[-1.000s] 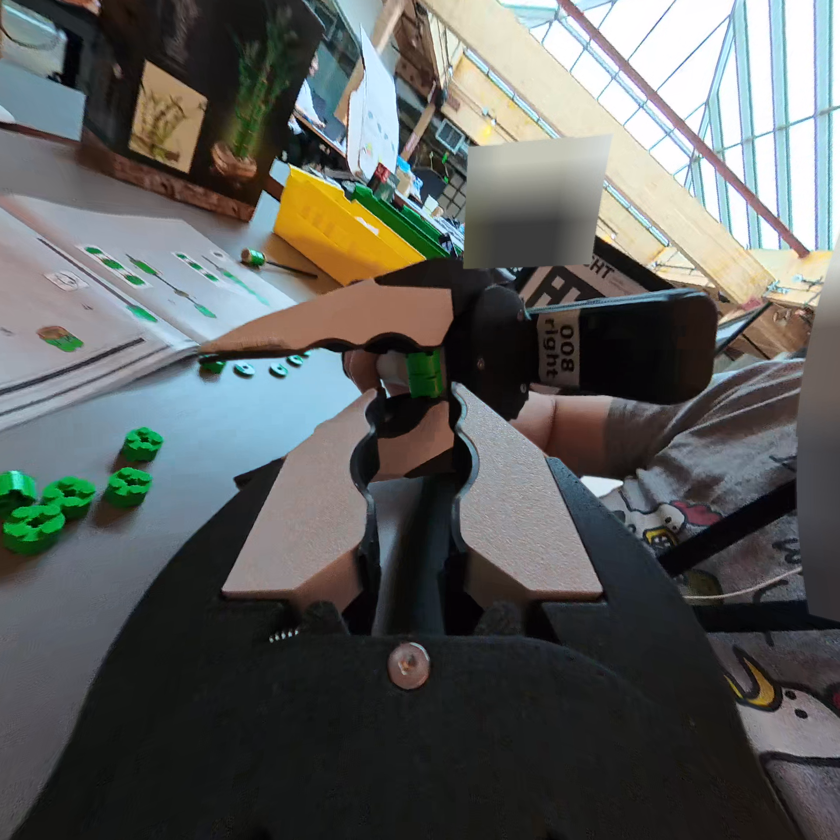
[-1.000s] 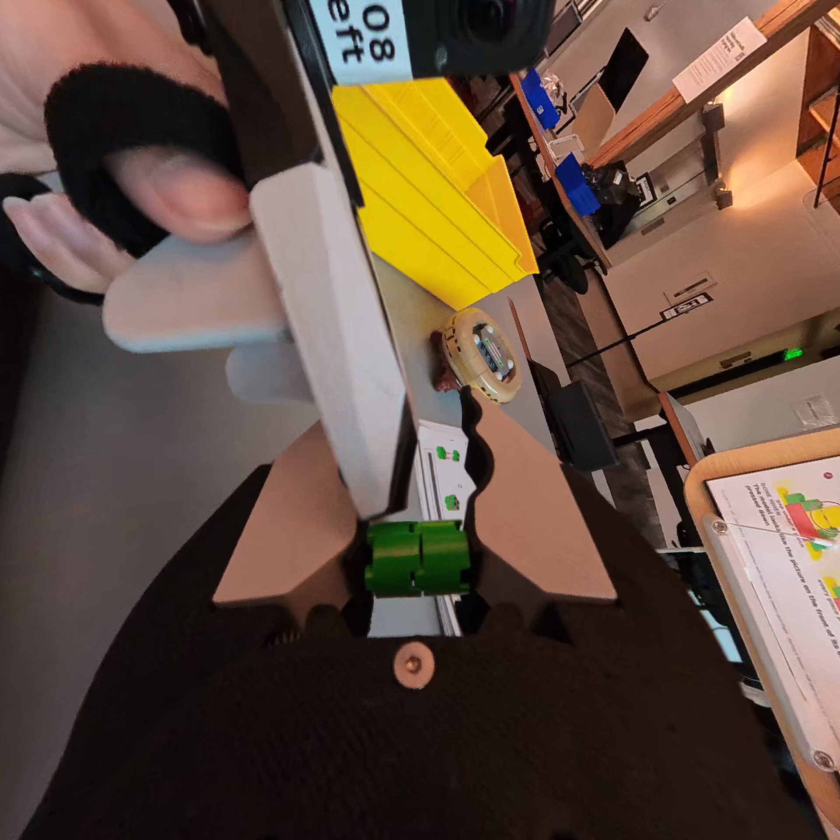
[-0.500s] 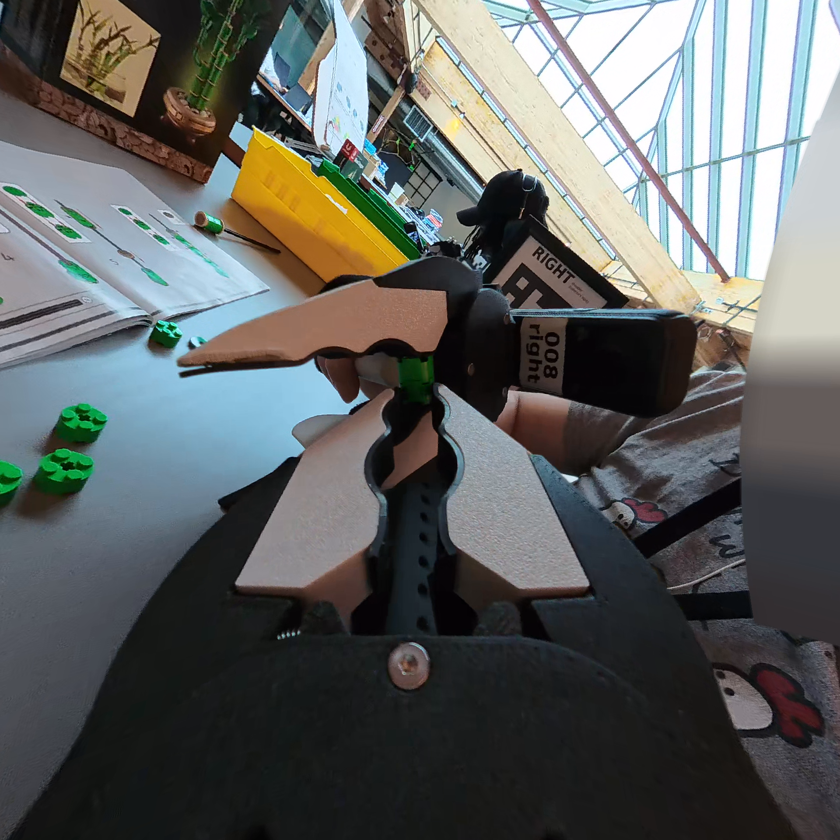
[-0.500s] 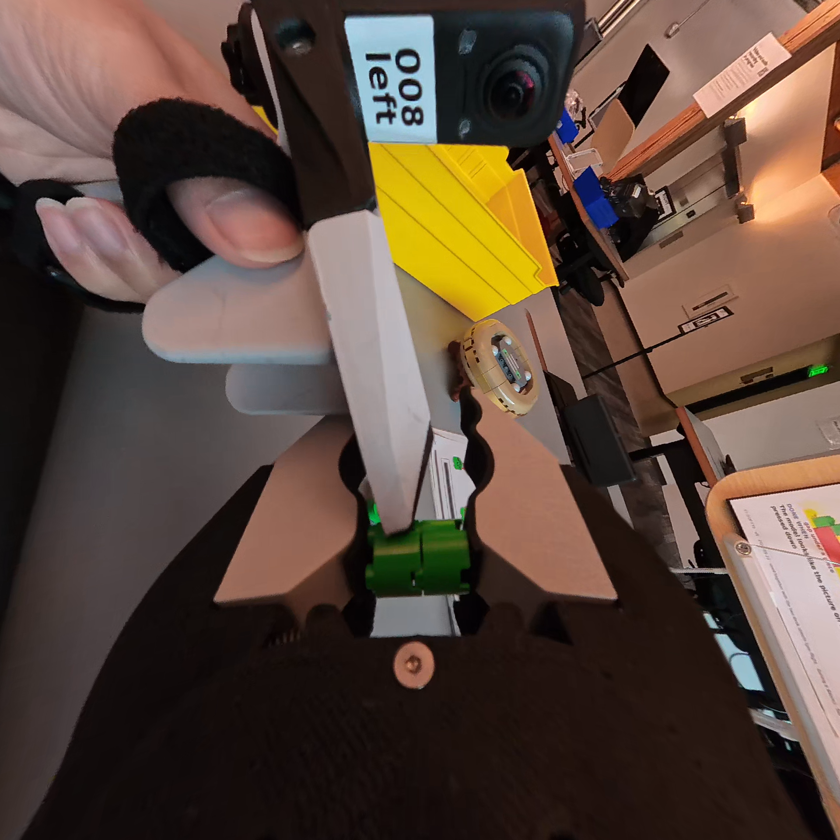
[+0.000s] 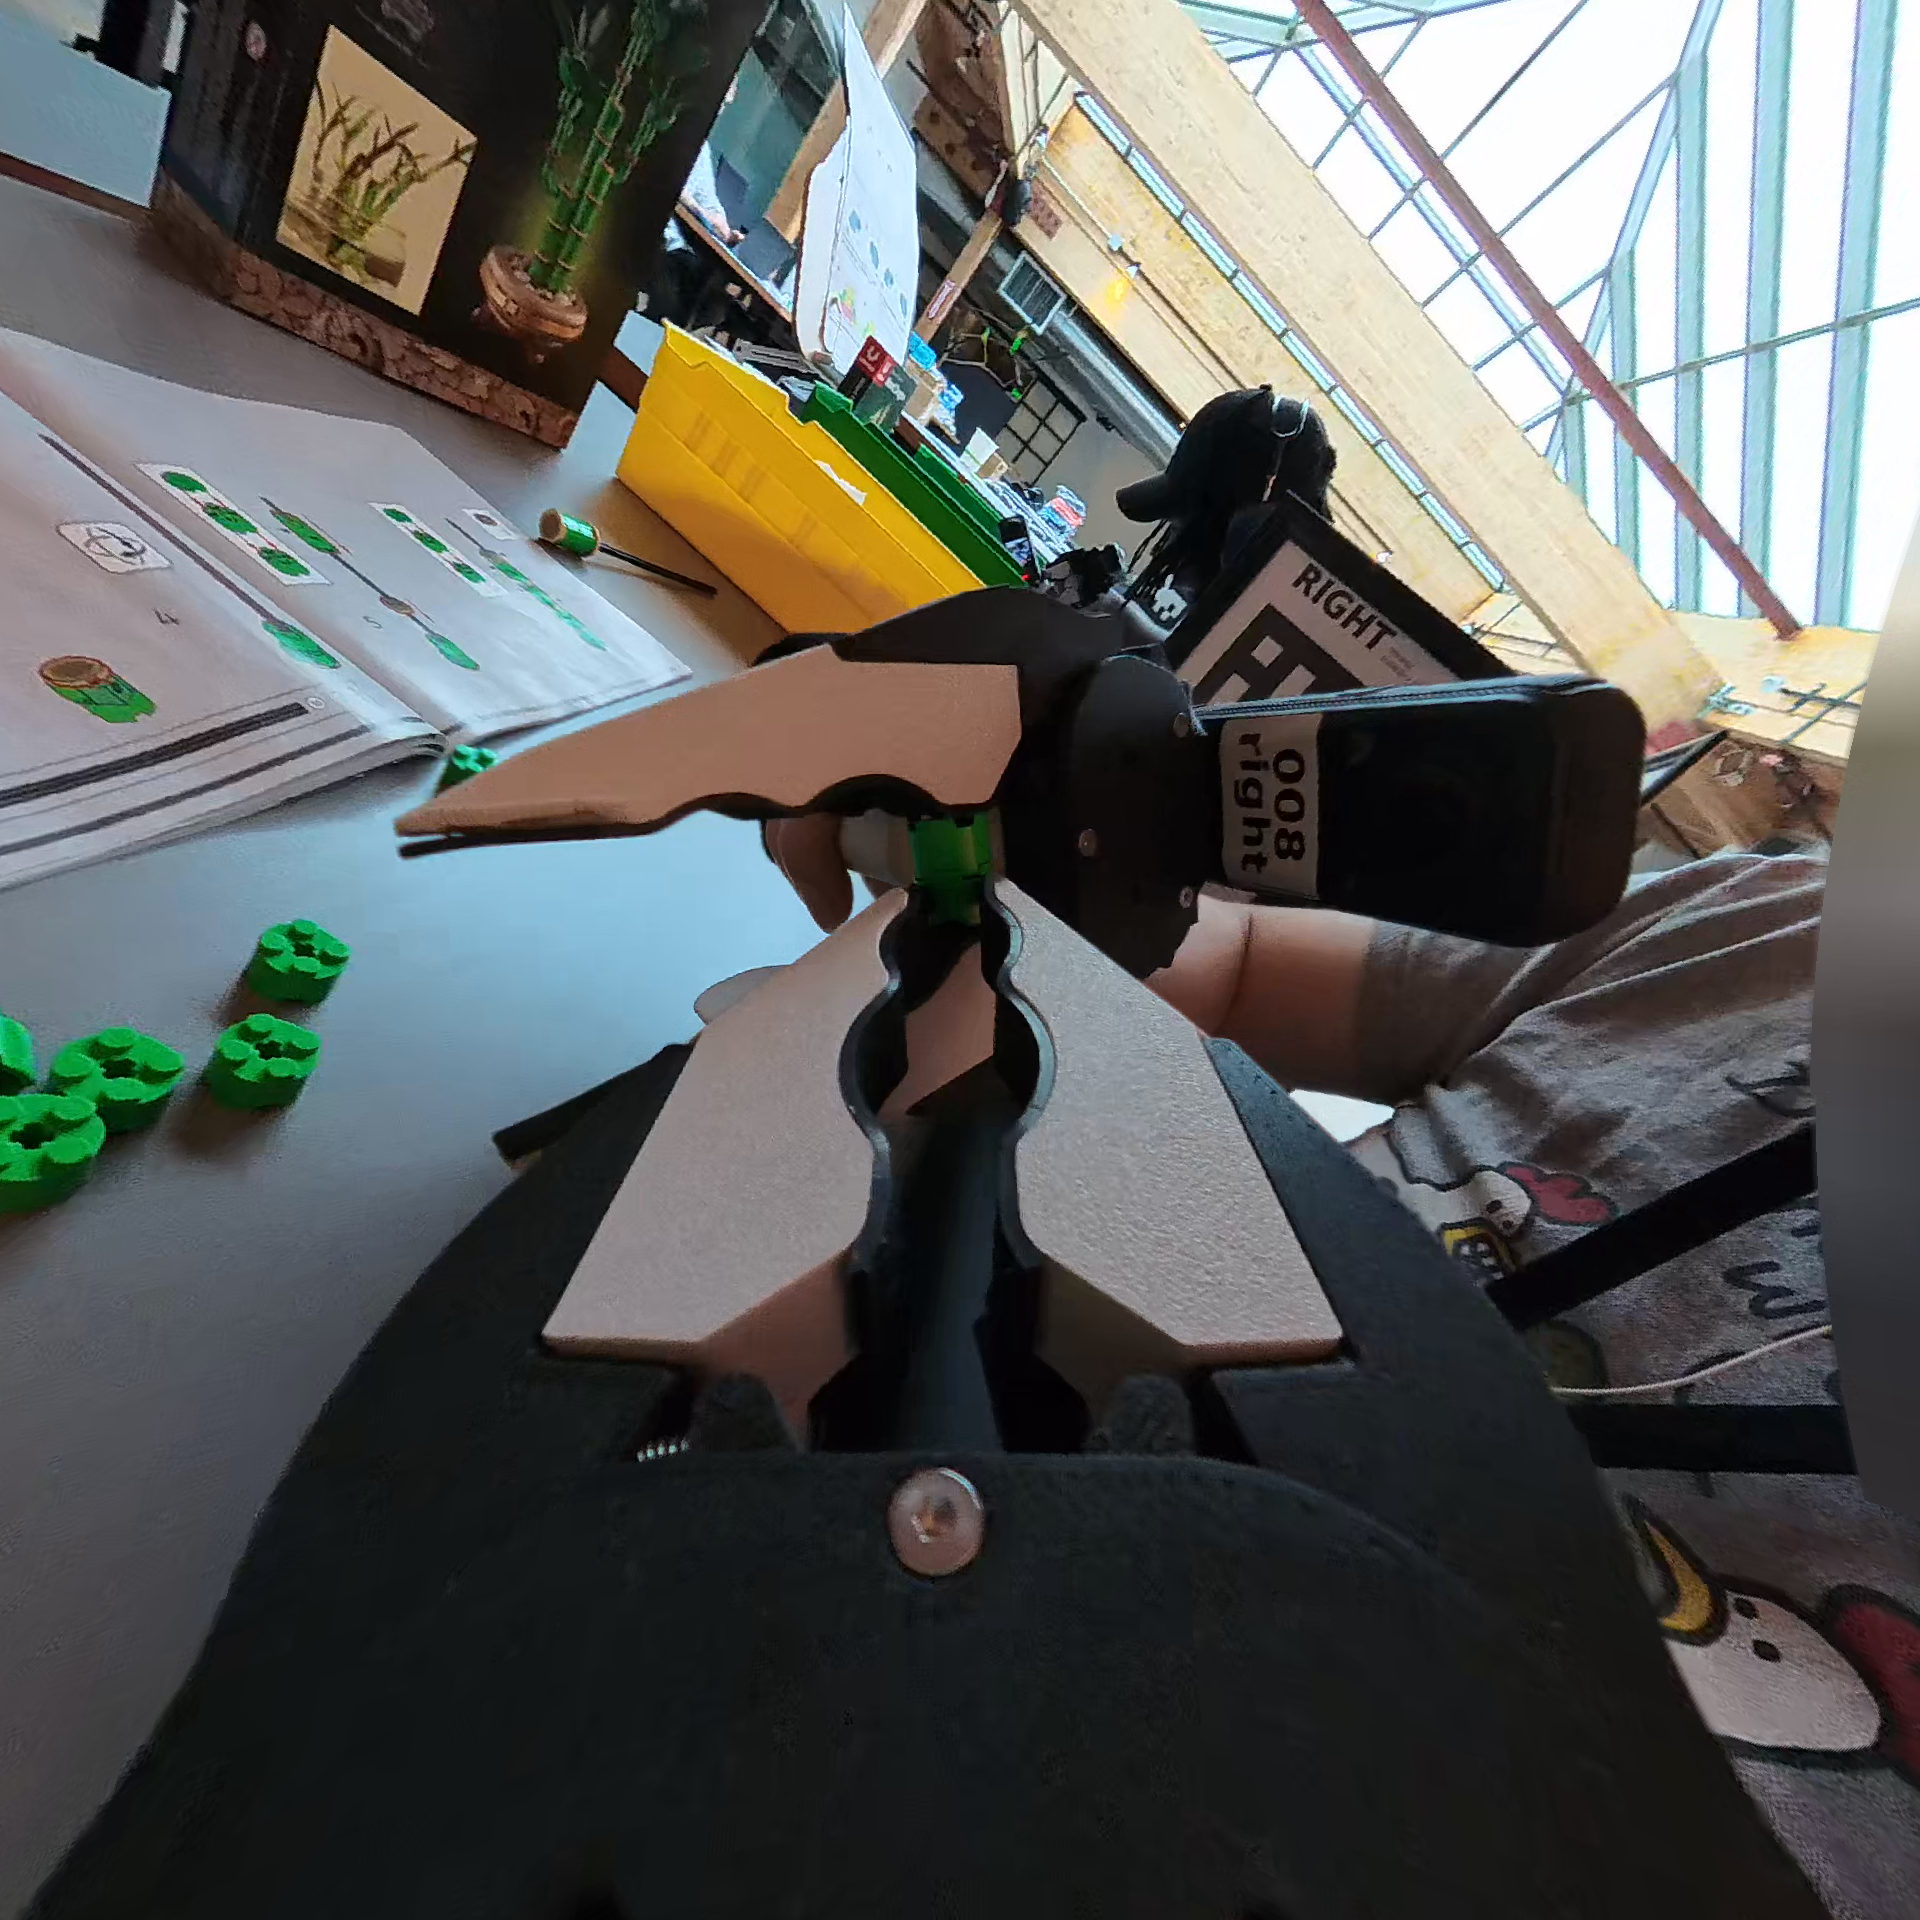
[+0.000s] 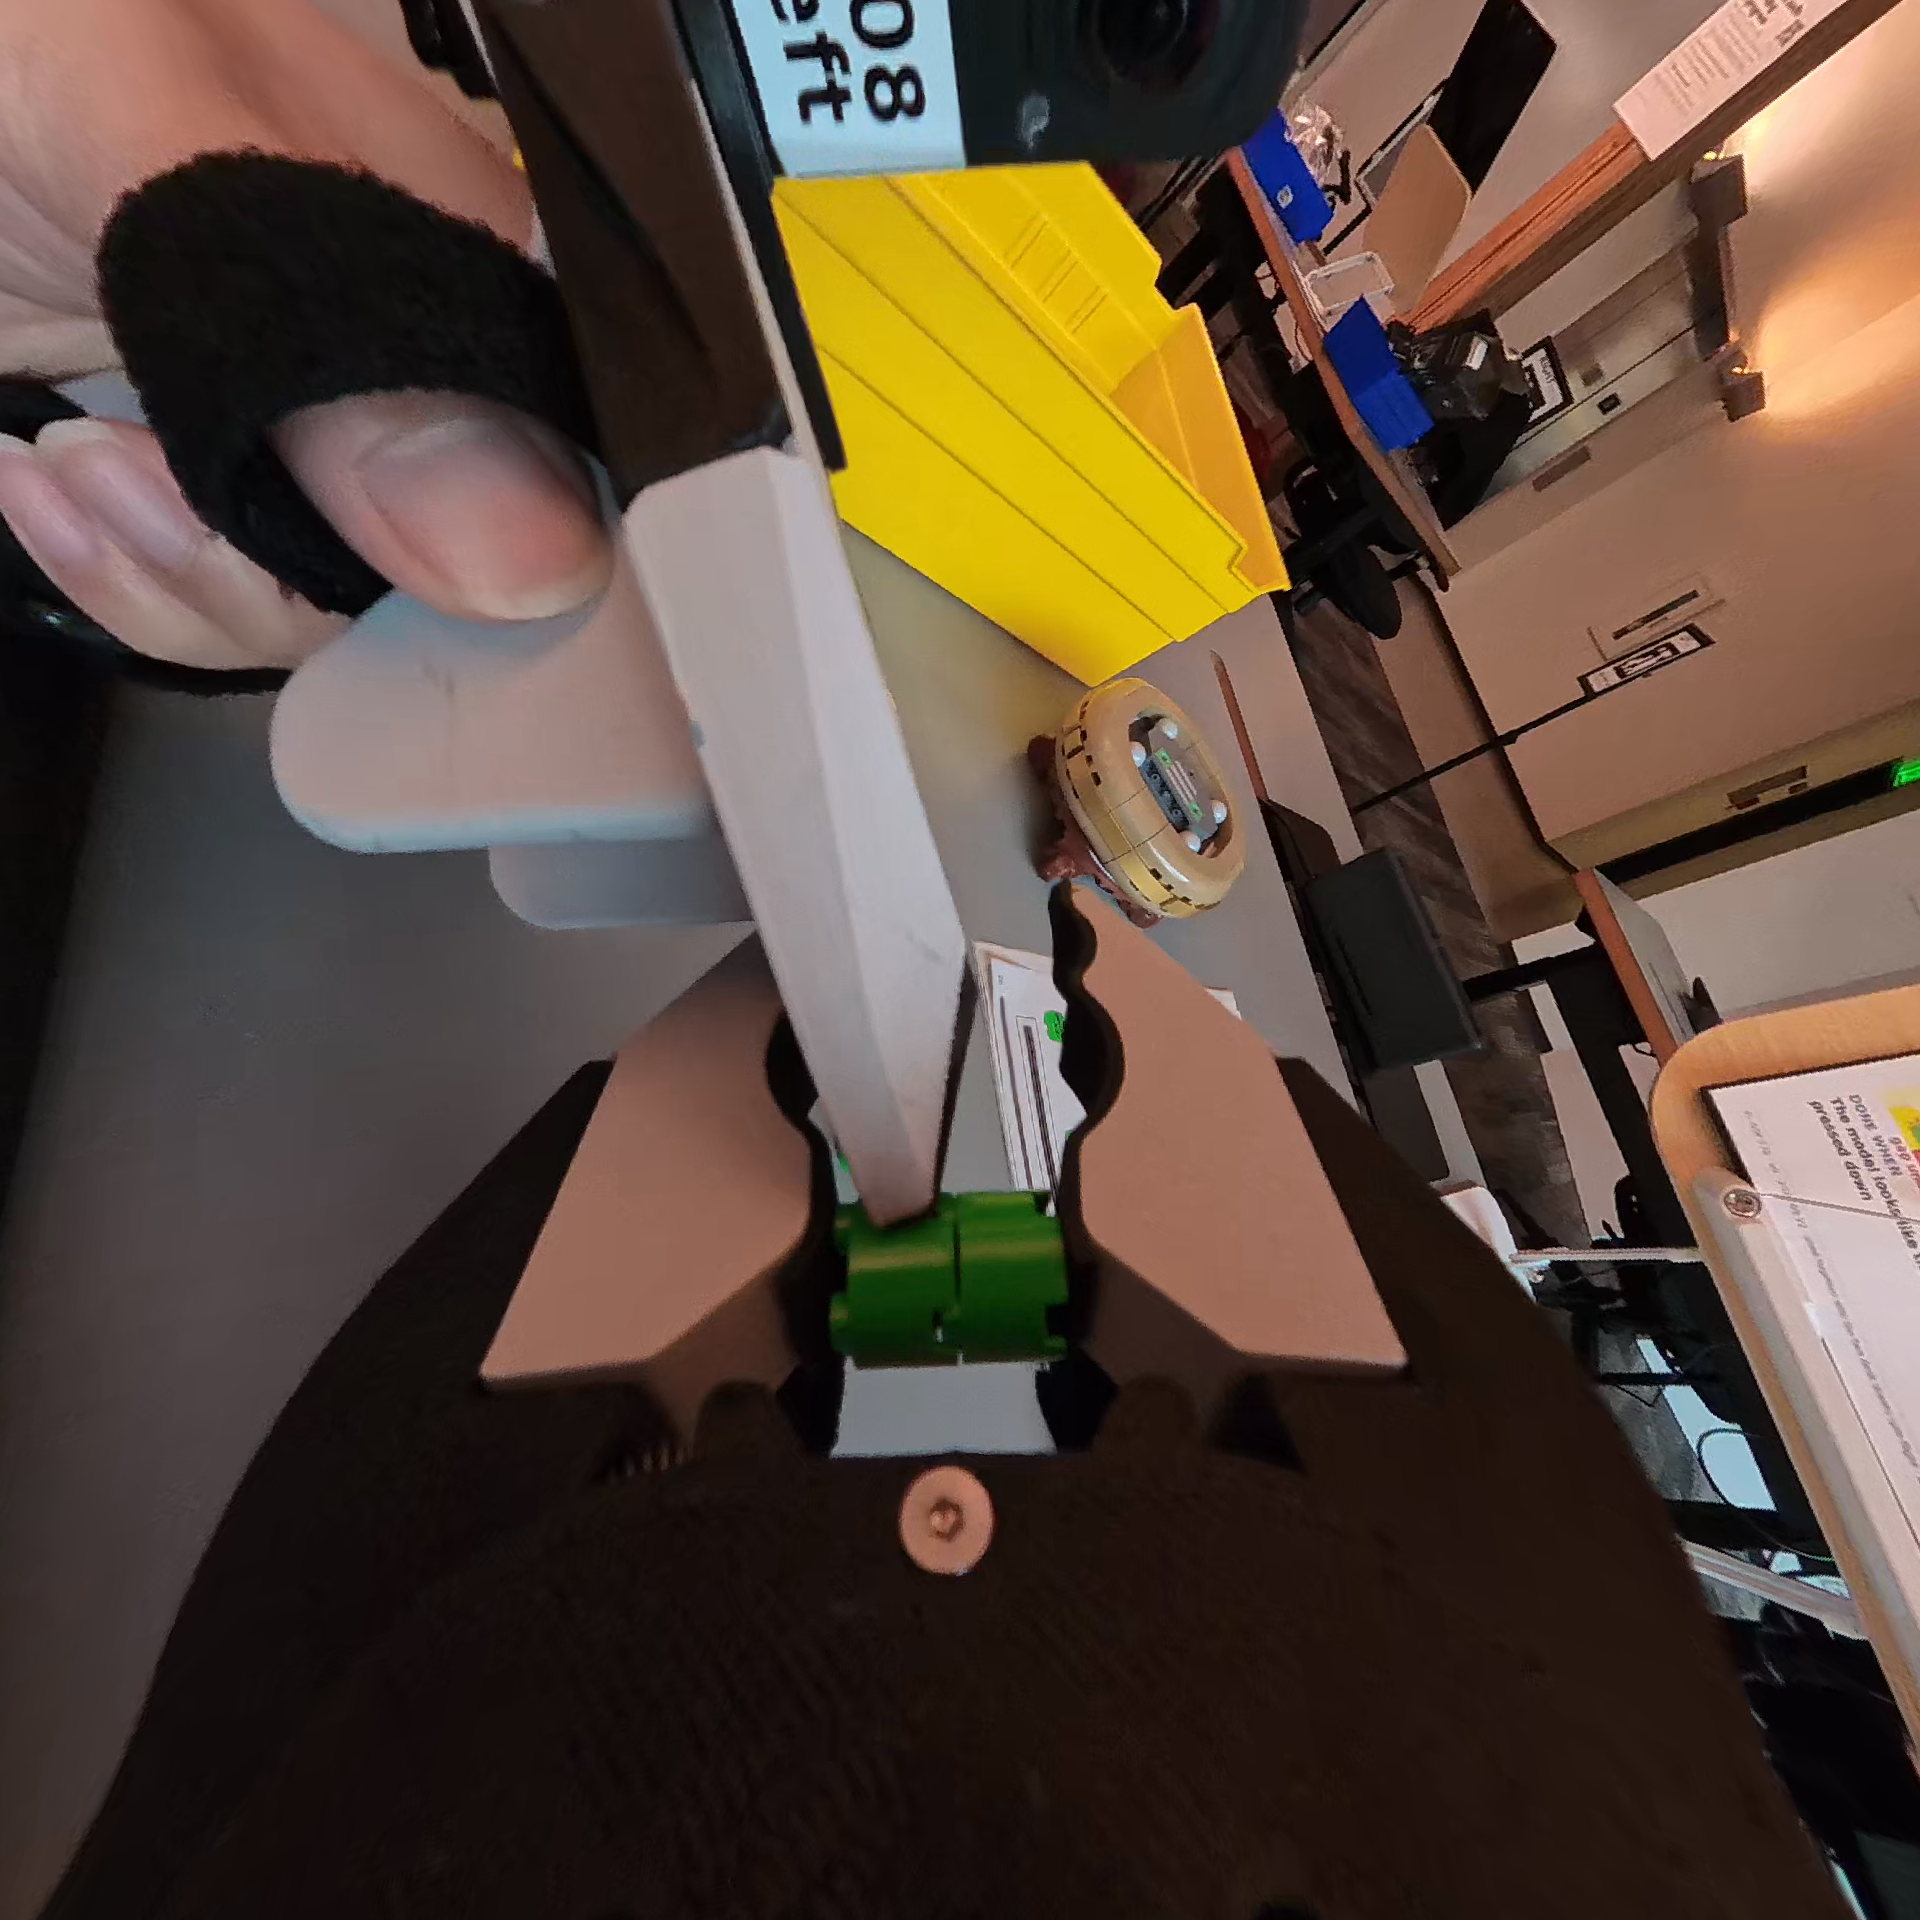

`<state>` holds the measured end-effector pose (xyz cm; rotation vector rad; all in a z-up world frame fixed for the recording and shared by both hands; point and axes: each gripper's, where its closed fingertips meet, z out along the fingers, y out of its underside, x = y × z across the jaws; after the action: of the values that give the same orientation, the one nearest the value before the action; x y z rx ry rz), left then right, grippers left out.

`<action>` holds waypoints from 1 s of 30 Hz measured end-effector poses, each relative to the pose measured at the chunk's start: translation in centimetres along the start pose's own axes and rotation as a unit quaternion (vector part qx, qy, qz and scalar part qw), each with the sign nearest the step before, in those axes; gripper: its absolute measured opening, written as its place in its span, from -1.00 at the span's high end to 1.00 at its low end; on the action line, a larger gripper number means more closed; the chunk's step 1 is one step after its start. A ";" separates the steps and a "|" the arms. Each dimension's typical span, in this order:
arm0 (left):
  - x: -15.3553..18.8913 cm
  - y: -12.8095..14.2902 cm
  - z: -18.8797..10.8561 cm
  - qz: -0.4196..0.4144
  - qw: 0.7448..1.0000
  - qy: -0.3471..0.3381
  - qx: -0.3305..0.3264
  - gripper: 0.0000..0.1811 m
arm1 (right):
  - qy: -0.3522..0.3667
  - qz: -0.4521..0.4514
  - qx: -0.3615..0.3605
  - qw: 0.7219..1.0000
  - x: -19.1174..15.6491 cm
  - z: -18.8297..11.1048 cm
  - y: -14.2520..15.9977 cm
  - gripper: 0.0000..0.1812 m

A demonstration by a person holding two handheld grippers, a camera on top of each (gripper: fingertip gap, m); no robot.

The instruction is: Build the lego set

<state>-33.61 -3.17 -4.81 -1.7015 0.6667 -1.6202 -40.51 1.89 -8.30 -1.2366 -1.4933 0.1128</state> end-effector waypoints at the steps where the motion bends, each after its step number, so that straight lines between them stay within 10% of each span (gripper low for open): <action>1: -0.1 0.0 0.0 0.000 1.000 -0.003 -0.001 0.92 | -0.001 -0.001 -0.003 1.000 -0.1 0.1 0.1 0.56; 11: 0.5 -0.8 -0.5 0.005 1.000 0.014 0.027 1.00 | 0.014 -0.021 -0.007 1.000 0.0 0.2 0.0 0.56; 17: -0.1 -0.1 0.1 0.013 1.000 -0.010 0.004 0.67 | 0.033 -0.049 -0.016 0.998 0.5 0.0 -0.1 0.57; 20: 0.2 -0.1 0.1 0.035 0.999 -0.011 -0.002 0.86 | 0.023 -0.061 -0.013 0.998 0.1 0.2 -0.3 0.55; 30: -1.2 -3.4 -3.8 -0.062 0.991 0.008 0.117 0.87 | -0.032 0.010 0.081 0.996 1.7 -3.7 -1.7 0.41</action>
<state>-37.79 -0.57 -2.96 -1.5848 0.3676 -1.7254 -38.35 0.38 -4.71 -1.1257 -1.4970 0.2838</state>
